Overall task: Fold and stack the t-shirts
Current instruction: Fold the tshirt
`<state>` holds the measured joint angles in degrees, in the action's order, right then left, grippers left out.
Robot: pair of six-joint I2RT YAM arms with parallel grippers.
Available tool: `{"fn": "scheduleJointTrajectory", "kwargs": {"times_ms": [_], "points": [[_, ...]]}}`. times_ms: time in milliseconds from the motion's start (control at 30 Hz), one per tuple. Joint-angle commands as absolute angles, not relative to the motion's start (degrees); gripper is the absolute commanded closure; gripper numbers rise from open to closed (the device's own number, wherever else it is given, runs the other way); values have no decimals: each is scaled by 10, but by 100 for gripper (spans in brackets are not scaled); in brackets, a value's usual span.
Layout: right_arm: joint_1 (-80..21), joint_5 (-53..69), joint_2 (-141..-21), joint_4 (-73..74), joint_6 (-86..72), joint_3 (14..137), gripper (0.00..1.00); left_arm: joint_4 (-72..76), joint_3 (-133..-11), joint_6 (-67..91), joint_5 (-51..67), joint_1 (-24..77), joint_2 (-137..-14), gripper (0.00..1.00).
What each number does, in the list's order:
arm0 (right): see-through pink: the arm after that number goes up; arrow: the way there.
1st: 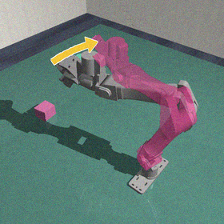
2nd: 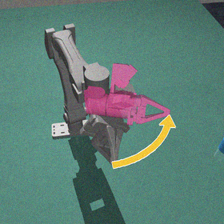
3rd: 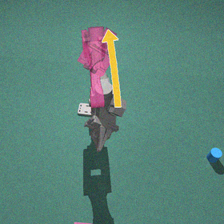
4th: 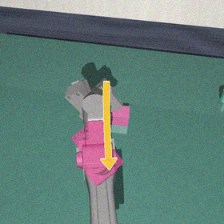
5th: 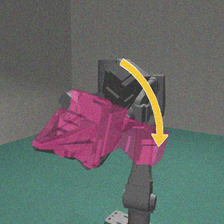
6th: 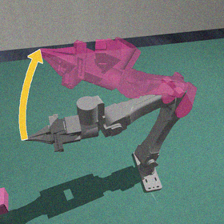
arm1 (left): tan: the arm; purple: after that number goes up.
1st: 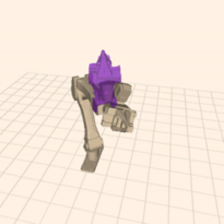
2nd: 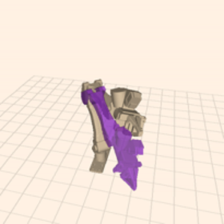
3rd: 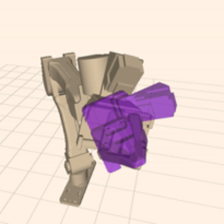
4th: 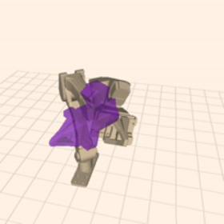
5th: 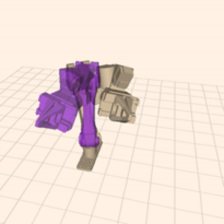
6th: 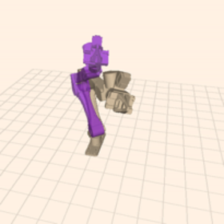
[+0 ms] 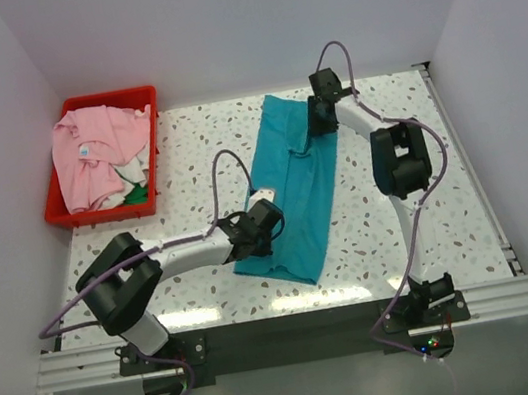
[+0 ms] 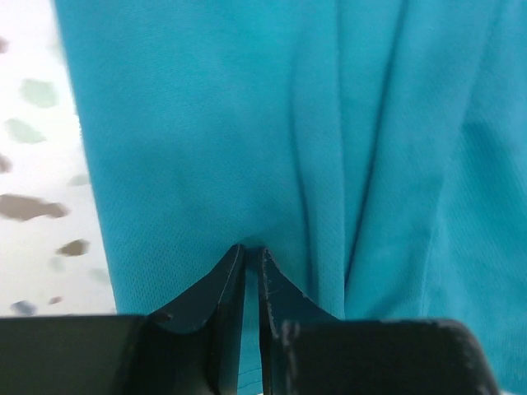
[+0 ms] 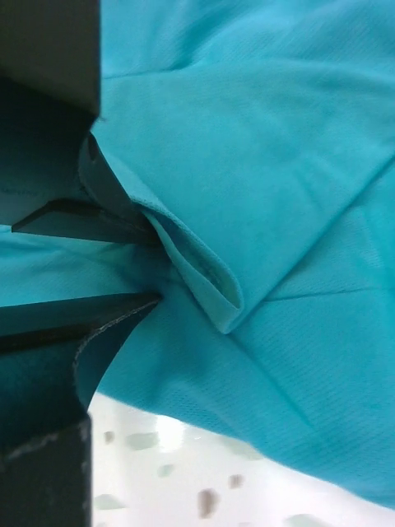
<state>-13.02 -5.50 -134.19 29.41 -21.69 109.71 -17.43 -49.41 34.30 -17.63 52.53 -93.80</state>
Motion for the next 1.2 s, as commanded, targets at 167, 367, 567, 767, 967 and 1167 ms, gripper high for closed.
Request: {"fn": "scheduleJointTrajectory", "kwargs": {"times_ms": [167,367,567,767,967,1167], "points": [[-130,-19,-1439,352,-145,1338,38,-98,-522,404,-64,569,-967,64],[-130,-81,-1356,384,-158,1321,21,-105,-539,384,-76,548,-877,52],[-139,-37,-1127,355,-245,1053,25,-135,-490,401,-71,497,-766,48],[-206,4,-885,228,-353,627,27,-138,-412,425,-38,494,-694,46],[-290,16,-697,232,-420,400,28,-134,-352,428,-7,494,-664,44],[-299,39,-567,273,-482,290,31,-107,-307,432,27,493,-656,39]]}}
